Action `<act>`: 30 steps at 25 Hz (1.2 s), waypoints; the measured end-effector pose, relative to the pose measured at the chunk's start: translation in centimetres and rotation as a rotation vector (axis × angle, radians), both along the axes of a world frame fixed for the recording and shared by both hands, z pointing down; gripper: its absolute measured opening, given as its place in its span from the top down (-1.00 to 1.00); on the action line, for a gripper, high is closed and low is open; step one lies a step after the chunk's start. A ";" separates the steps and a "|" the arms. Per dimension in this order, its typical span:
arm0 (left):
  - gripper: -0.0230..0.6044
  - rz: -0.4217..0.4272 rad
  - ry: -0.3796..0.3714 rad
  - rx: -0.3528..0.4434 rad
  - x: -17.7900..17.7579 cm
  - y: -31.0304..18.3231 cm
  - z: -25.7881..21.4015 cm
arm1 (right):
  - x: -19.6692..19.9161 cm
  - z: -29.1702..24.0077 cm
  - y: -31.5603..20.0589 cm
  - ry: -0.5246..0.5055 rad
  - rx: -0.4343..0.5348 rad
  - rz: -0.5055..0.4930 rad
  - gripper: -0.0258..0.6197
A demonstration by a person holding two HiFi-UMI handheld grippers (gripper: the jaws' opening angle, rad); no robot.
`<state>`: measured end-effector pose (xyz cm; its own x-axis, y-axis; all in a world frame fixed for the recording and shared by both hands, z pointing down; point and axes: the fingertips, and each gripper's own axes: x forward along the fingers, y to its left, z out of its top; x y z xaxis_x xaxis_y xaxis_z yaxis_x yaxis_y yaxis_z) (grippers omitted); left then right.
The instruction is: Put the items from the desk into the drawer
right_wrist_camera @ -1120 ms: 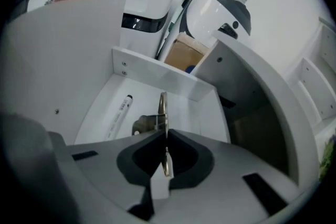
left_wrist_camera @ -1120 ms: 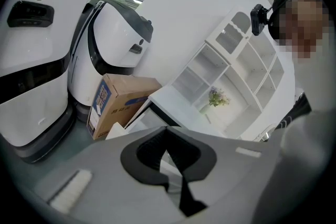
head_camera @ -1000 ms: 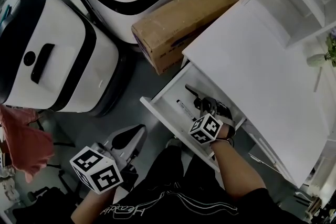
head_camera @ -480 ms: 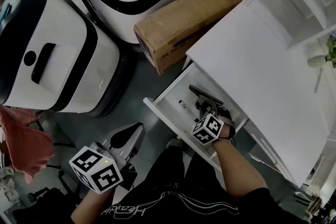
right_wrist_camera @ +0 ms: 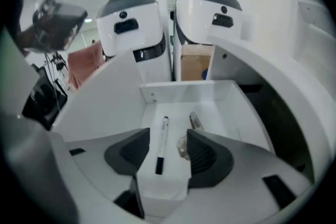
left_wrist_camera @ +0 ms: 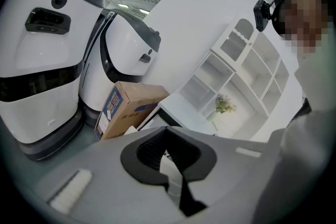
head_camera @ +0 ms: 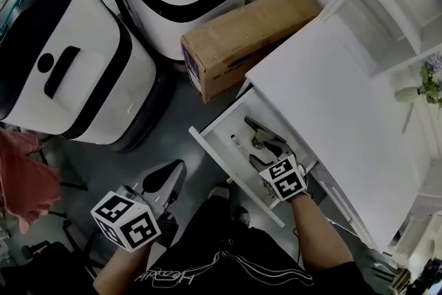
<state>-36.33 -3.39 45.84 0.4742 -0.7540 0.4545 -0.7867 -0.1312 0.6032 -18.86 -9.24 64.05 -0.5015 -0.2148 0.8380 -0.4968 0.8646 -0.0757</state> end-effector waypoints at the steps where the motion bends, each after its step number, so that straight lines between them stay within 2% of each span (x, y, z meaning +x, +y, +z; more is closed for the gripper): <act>1: 0.90 -0.004 0.001 0.006 0.1 0.1 -0.2 | -0.2 -1.5 0.5 -0.057 -0.014 0.015 0.27; 4: 0.90 0.017 0.000 0.028 1.5 0.7 -1.1 | 0.1 -7.1 1.6 -0.220 0.021 0.064 0.27; 8: 0.90 0.088 -0.002 0.075 5.6 1.6 -3.2 | 2.0 -17.5 2.9 -0.505 0.160 0.145 0.53; 10: 0.90 0.140 -0.002 0.120 8.3 2.4 -5.0 | 3.2 -22.8 4.4 -0.636 0.214 0.166 0.70; 13: 0.90 0.235 -0.014 0.223 12.5 3.7 -9.0 | 5.3 -28.9 7.7 -0.776 0.266 0.170 0.75; 16: 0.90 0.325 -0.015 0.302 16.8 6.5 -12.0 | 8.4 -33.0 12.0 -0.820 0.329 0.153 0.87; 19: 0.90 0.406 -0.019 0.358 20.4 8.6 -14.9 | 11.4 -36.6 14.9 -0.892 0.406 0.165 0.89; 22: 0.90 0.452 -0.019 0.410 24.1 11.0 -17.9 | 14.0 -38.5 17.1 -0.949 0.400 0.188 0.90; 25: 0.90 0.485 -0.026 0.467 26.6 13.1 -20.3 | 16.0 -39.6 18.7 -0.942 0.426 0.200 0.90; 30: 0.90 0.487 -0.061 0.524 28.3 14.9 -22.1 | 18.4 -40.9 20.0 -0.895 0.441 0.251 0.90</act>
<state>-8.07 11.47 23.74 0.7975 -0.5899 0.1268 -0.5956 -0.7361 0.3215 -0.48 10.75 23.16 -0.8019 -0.5974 0.0000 -0.5844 0.7843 -0.2081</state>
